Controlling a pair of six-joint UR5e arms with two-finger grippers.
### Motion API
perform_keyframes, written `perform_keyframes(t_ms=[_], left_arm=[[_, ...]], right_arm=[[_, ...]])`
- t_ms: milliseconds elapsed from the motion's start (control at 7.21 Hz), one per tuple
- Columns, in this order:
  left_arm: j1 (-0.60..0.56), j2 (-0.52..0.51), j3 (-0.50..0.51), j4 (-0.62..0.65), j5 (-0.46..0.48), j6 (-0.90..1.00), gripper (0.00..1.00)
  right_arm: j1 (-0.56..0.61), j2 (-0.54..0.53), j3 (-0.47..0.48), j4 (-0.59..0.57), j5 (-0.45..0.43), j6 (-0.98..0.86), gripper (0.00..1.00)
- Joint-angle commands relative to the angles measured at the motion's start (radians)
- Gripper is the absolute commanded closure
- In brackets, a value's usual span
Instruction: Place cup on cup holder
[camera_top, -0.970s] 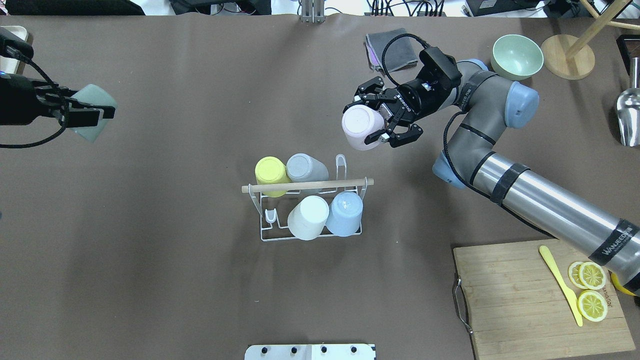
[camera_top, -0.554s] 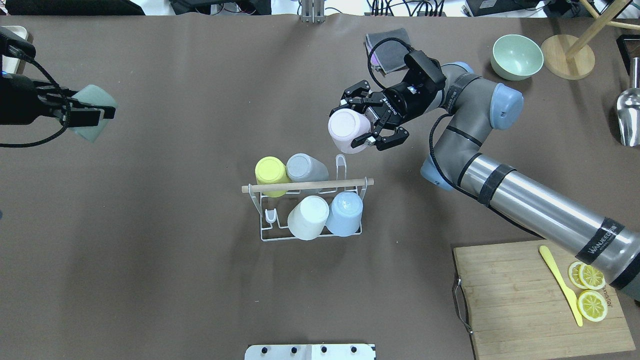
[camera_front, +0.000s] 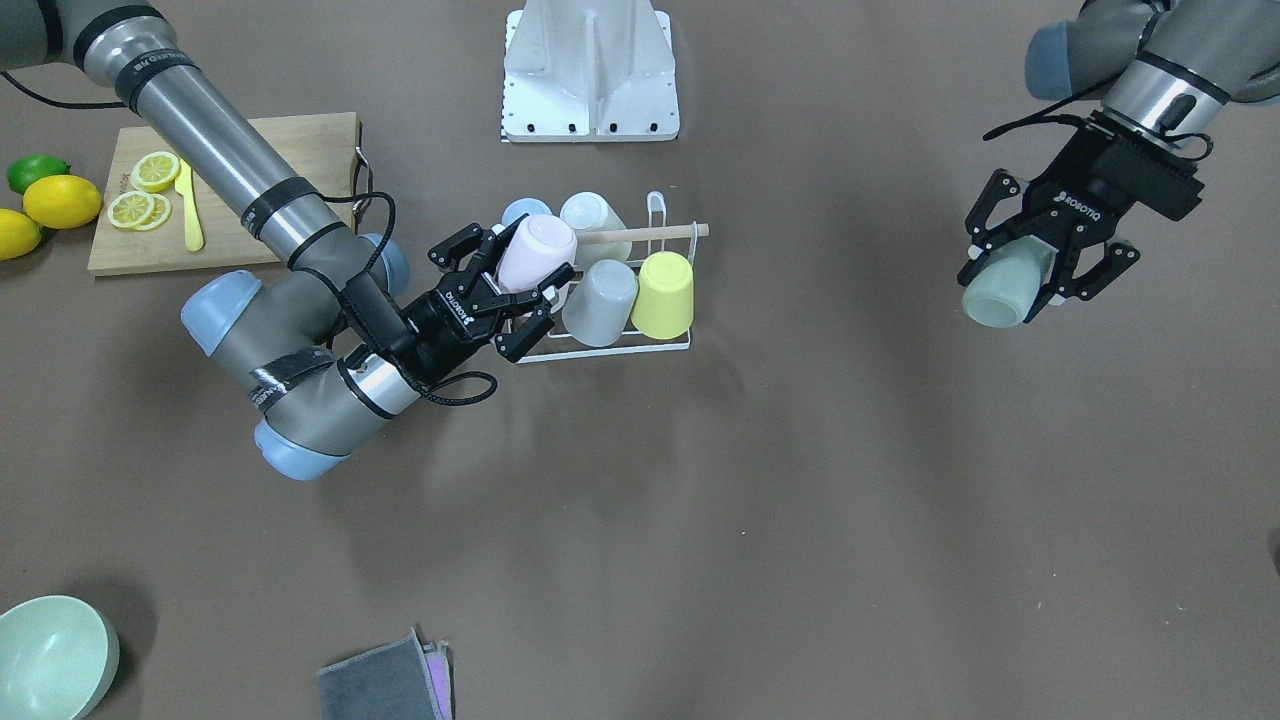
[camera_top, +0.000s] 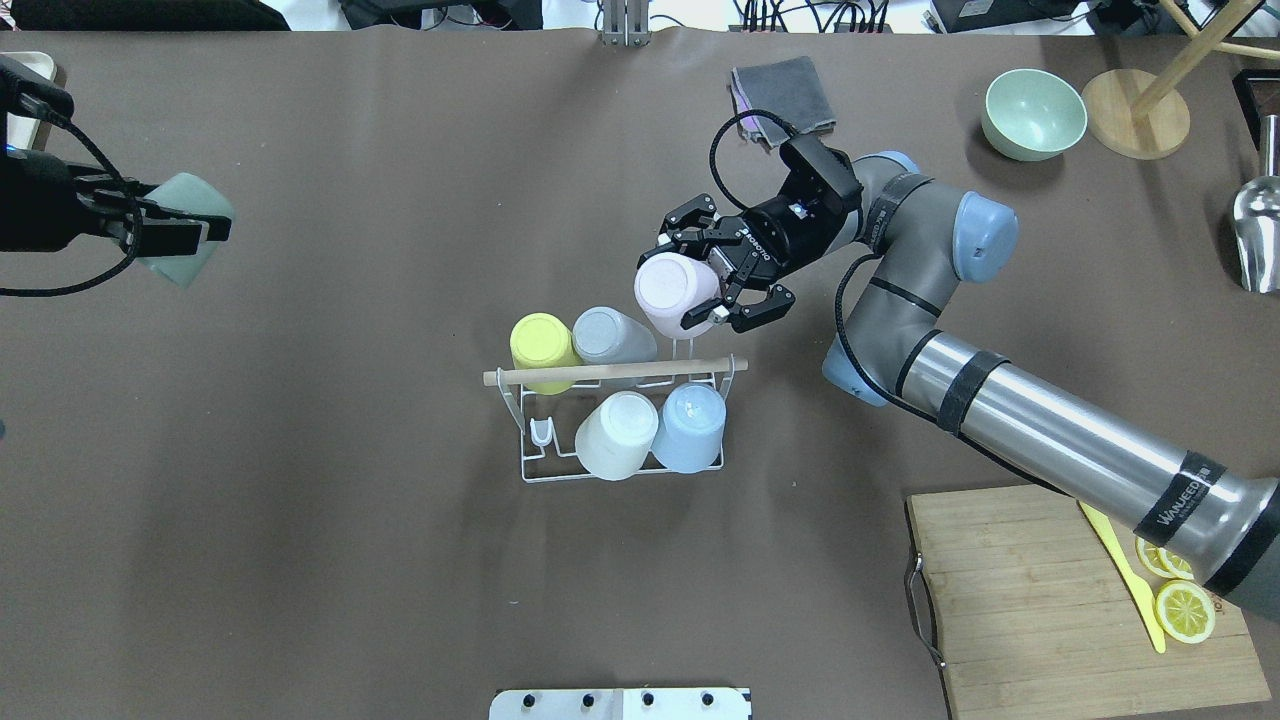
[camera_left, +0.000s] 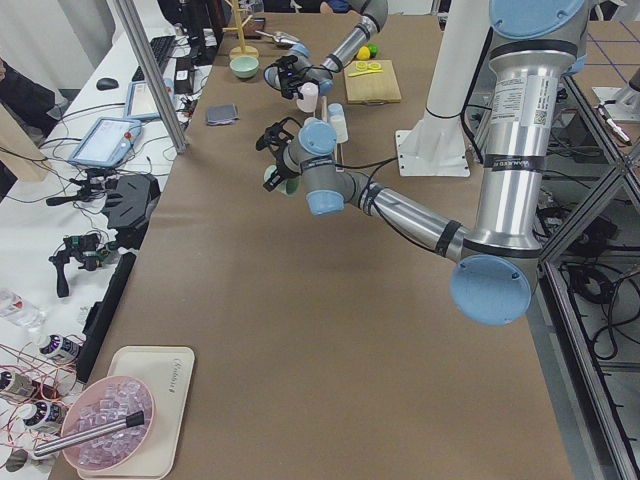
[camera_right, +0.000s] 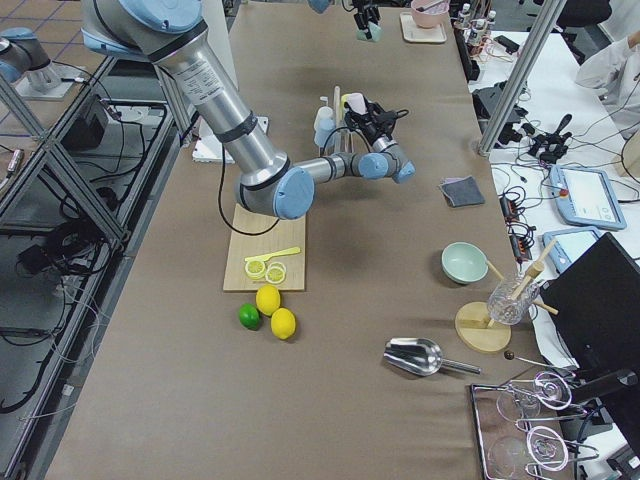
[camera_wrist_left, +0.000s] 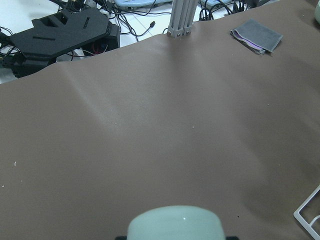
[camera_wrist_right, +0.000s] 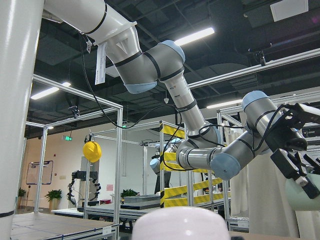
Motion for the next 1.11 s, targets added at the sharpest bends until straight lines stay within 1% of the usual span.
perform_keyframes(t_ms=[0, 277, 416, 554, 693, 970], left_arm=[[0.000, 0.000, 0.001, 0.001, -0.005, 0.001, 1.00], [0.002, -0.003, 0.001, 0.010, -0.006, 0.000, 1.00], [0.002, -0.005, 0.003, 0.010, -0.006, 0.000, 1.00], [0.002, -0.010, 0.007, 0.010, -0.006, 0.001, 1.00], [0.002, -0.020, 0.009, 0.023, -0.006, 0.001, 1.00], [0.002, -0.039, 0.010, 0.051, -0.006, 0.001, 1.00]], right_arm=[[-0.013, 0.001, -0.001, -0.008, -0.003, -0.001, 0.74], [-0.021, 0.000, -0.001, -0.008, -0.003, 0.000, 0.71], [-0.021, 0.000, -0.002, -0.008, -0.003, 0.000, 0.67], [-0.021, 0.000, -0.002, -0.008, -0.002, 0.003, 0.35], [-0.021, -0.002, -0.002, -0.010, 0.000, 0.003, 0.00], [-0.012, -0.008, 0.009, -0.028, 0.003, 0.006, 0.00]])
